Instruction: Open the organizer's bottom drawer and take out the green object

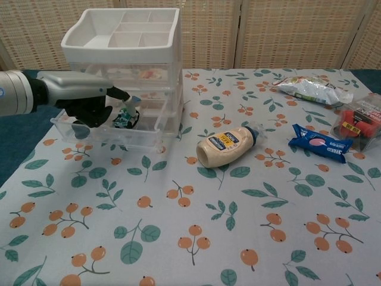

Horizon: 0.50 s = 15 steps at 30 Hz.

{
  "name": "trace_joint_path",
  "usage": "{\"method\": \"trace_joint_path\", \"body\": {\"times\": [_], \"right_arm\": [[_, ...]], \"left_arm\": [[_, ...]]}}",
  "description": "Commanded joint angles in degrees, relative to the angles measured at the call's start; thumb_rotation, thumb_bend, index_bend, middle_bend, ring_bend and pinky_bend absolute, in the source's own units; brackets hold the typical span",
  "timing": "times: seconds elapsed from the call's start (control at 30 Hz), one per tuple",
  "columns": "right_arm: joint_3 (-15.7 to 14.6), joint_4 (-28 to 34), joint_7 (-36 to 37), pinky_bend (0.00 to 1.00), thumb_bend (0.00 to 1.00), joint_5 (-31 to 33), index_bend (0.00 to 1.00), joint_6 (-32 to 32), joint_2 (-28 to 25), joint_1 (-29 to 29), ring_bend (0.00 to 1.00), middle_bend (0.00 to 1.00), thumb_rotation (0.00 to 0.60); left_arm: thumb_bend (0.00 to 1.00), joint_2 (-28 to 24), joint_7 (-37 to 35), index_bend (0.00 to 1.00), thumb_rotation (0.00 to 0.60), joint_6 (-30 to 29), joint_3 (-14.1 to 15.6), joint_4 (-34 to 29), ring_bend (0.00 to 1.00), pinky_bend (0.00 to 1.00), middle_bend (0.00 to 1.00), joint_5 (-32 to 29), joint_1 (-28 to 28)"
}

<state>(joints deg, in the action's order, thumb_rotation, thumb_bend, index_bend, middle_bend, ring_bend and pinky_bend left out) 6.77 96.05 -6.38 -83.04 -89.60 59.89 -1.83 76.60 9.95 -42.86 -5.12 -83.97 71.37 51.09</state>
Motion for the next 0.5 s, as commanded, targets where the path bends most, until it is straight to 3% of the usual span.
{"method": "trace_joint_path", "body": {"times": [0.03, 0.3, 0.5], "right_arm": [[0.0, 0.01, 0.06, 0.25, 0.29, -0.02, 0.2, -0.11, -0.04, 0.08, 0.16, 0.27, 0.6], [-0.05, -0.01, 0.24, 0.25, 0.29, -0.15, 0.2, -0.32, -0.09, 0.25, 0.16, 0.27, 0.6], [-0.07, 0.05, 0.22, 0.25, 0.29, -0.35, 0.2, -0.31, -0.05, 0.21, 0.16, 0.27, 0.6]], "left_arm": [[0.78, -0.5, 0.91, 0.29, 0.6, 0.14, 0.24, -0.49, 1.0, 1.0, 0.99, -0.28, -0.01], [0.78, -1.84, 1.49, 0.3, 0.6, -2.33, 0.49, -3.17, 1.0, 1.0, 0.98, 2.48, -0.7], [0.73, -0.87, 1.08, 0.31, 0.6, -4.84, 0.15, -0.61, 1.0, 1.0, 0.98, 6.41, -0.52]]}}
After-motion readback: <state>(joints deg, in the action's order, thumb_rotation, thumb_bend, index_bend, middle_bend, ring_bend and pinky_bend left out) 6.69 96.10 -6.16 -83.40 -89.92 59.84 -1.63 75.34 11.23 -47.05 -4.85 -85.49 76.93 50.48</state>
